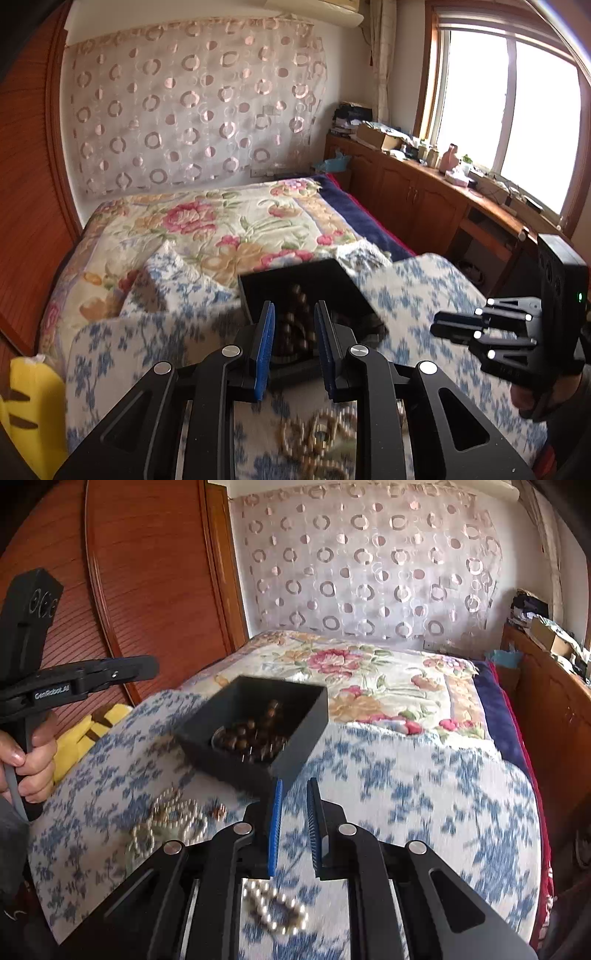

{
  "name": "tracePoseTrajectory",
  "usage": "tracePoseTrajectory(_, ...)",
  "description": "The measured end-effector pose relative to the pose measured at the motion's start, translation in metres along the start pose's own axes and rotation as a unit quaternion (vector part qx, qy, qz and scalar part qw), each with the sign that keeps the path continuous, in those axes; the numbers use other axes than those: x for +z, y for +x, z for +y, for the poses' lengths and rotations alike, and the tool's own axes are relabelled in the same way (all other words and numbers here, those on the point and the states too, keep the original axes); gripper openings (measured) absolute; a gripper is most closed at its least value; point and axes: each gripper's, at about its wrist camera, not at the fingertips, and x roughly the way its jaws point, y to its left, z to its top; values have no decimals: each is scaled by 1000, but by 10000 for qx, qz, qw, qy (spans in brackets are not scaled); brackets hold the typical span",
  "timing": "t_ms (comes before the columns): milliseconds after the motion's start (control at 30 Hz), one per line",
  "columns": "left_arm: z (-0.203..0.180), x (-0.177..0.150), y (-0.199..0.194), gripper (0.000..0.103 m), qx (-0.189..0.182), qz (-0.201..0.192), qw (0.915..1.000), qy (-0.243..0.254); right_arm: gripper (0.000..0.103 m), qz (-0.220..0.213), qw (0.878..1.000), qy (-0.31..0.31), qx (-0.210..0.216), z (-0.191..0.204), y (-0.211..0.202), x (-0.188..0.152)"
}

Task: Organize jewelry
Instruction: 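Move the left tool to the pearl necklace and close on it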

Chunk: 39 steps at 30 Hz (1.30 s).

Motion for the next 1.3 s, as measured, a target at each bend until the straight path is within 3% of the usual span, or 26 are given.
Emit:
tracePoseTrajectory(100, 0, -18, -5, 21, -53, 98, 9999, -18, 30, 71, 10000, 3, -18, 1, -4, -15)
tracePoseTrajectory(300, -6, -64, -14, 21, -126, 355, 9993, -58, 30, 233, 9997, 78, -75, 1, -5, -46)
tracePoseTrajectory(567, -9, -100, -13, 21, -104, 668, 9976, -174, 30, 637, 9978, 0, -170, 5, 4, -70)
tracePoseTrajectory(933, -11, -117, -14, 21, -6, 866, 9959, -260, 23, 815, 9956, 63, -465, -11, 13, -72)
tracePoseTrajectory(1300, -7, -106, 7, 21, 248, 1067, 9934, -342, 23, 826, 9946, -82, -621, -6, 16, -72)
